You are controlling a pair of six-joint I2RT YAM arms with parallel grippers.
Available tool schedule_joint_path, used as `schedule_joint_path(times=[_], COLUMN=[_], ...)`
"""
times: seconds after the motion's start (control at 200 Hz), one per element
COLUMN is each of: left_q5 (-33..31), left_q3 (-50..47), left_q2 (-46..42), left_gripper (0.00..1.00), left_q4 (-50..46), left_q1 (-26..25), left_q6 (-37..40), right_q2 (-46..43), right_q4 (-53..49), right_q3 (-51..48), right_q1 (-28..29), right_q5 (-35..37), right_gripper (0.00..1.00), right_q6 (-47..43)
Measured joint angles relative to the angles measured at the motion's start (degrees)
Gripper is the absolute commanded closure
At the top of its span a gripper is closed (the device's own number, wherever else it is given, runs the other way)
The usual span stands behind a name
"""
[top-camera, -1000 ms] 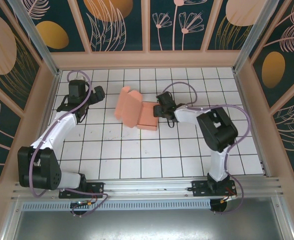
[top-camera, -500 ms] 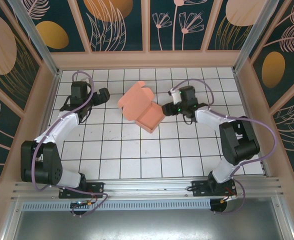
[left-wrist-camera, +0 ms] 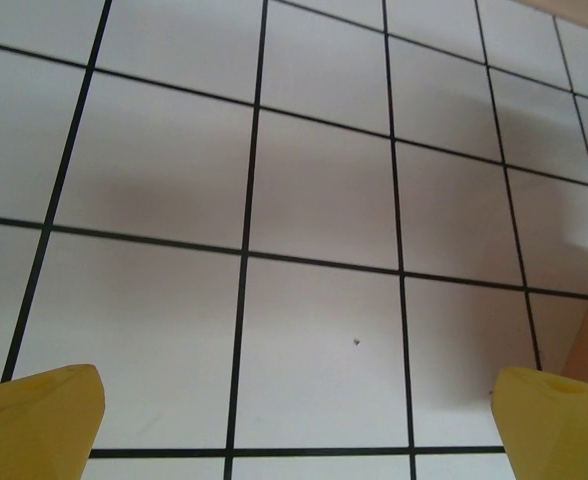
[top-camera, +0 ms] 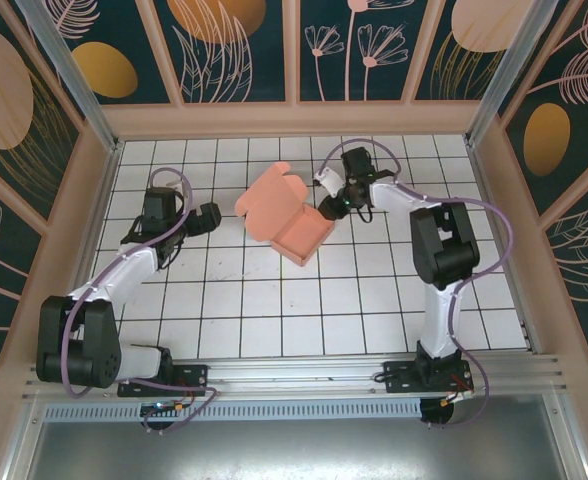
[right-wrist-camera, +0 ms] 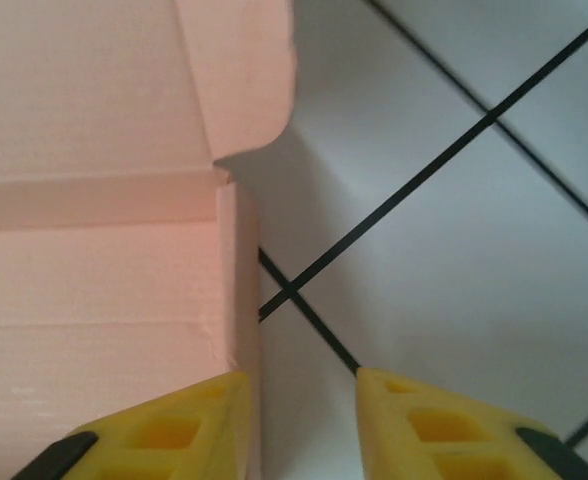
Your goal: Fold the paper box
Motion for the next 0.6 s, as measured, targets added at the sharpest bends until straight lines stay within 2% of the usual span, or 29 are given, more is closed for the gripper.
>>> schedule_joint_path(times=[0.04,0.185,0.3,0.45,0.6], left_q5=[0.0,-0.1,-0.2,-0.2,-0.2], left_q3=[-0.5,-1.9,-2.5,-2.6,-2.6], left_q2=[0.0,-0.3,-0.5,-0.5,-0.2], left_gripper=[0.01,0.01,0.02,0.01,0.02], left_q4=[0.1,0.4,1.1,2.1,2.5], left_q1=[0.0,0.0,0.0,0.0,0.0], left_q6=[0.1,0.2,0.2,0.2,0.2], right_q2=[0.8,1.9,2.0,2.0,1.5], right_q4=[-1.0,-2.9,-3.3,-3.3,-3.2], right_q3=[1.4,3.6,3.8,3.8,3.6], right_q1=[0.4,1.4,1.5,1.5,1.5], right_q5=[0.3,1.6,2.5,3.0,2.8], right_gripper=[0.8,0.83,0.76,0.75,0.69], right_q6=[-0.3,-1.7,-1.8,-1.8,-1.3])
